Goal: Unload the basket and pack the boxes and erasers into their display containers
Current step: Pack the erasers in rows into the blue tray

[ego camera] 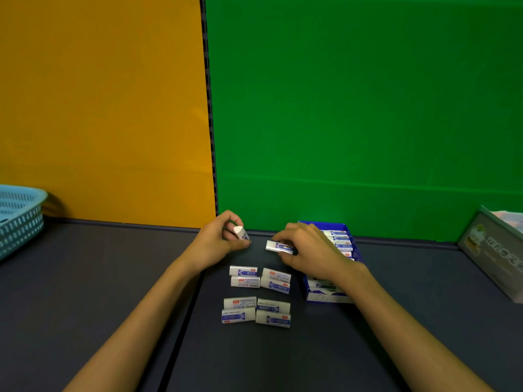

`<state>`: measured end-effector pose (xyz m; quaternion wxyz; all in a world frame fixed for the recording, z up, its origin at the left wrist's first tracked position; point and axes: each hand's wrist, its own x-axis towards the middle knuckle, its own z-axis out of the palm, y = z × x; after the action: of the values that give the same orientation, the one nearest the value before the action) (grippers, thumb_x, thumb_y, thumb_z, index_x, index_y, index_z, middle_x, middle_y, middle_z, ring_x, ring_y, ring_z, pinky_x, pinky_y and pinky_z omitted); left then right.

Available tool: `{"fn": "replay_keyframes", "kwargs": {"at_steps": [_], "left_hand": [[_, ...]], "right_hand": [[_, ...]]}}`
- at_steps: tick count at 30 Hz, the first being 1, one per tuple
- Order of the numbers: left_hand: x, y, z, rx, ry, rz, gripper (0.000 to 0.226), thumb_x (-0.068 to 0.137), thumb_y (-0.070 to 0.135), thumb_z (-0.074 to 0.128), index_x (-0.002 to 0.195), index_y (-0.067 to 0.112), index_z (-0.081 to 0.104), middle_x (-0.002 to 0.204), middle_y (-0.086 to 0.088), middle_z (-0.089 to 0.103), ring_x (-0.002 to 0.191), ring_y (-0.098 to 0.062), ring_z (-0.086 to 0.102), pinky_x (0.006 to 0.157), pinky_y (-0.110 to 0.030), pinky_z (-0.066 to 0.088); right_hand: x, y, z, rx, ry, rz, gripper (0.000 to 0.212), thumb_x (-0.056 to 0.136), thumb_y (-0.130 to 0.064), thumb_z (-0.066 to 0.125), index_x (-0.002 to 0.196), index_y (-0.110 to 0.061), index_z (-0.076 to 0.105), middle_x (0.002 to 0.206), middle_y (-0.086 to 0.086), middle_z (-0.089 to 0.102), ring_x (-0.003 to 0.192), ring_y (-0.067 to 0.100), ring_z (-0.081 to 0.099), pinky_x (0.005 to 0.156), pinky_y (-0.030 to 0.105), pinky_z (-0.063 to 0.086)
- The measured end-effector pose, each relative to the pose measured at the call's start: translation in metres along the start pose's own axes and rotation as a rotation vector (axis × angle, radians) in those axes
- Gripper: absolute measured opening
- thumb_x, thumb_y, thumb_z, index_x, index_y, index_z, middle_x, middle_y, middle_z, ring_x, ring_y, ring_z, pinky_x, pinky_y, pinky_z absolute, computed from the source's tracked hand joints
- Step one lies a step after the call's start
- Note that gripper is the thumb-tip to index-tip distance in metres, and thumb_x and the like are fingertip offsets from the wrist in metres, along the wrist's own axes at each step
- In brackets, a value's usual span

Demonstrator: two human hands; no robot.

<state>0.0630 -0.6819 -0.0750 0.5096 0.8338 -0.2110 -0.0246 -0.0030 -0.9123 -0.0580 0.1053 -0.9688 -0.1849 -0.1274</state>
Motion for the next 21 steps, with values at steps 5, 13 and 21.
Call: {"fn": "replay_keyframes", "kwargs": {"at_steps": [5,13,21], "left_hand": [[-0.002,-0.001,0.001,-0.104,-0.006,-0.04,0.028,0.078,0.01,0.083,0.1,0.014,0.066,0.087,-0.006,0.07,0.076,-0.013,0.066,0.071,-0.026,0.054],[-0.003,0.004,0.005,0.031,-0.009,-0.009,0.027,0.082,0.02,0.08,0.107,0.025,0.072,0.096,0.006,0.072,0.088,-0.002,0.065,0.075,-0.016,0.051],[-0.003,0.03,0.02,0.12,-0.037,0.193,0.023,0.088,0.027,0.074,0.111,0.027,0.073,0.101,0.012,0.066,0.093,0.0,0.061,0.079,-0.018,0.049]], "right_hand": [[0.0,0.003,-0.001,0.015,-0.002,0.018,0.029,0.09,-0.025,0.063,0.118,-0.025,0.068,0.103,-0.004,0.062,0.095,0.014,0.054,0.084,0.032,0.041],[-0.002,0.005,-0.003,0.036,0.02,0.021,0.028,0.087,-0.023,0.066,0.115,-0.024,0.07,0.1,-0.005,0.065,0.091,0.012,0.054,0.079,0.028,0.038],[-0.007,0.016,-0.023,0.095,0.048,0.068,0.028,0.079,-0.023,0.071,0.107,-0.026,0.072,0.095,-0.009,0.068,0.09,0.013,0.059,0.083,0.035,0.048]]}}
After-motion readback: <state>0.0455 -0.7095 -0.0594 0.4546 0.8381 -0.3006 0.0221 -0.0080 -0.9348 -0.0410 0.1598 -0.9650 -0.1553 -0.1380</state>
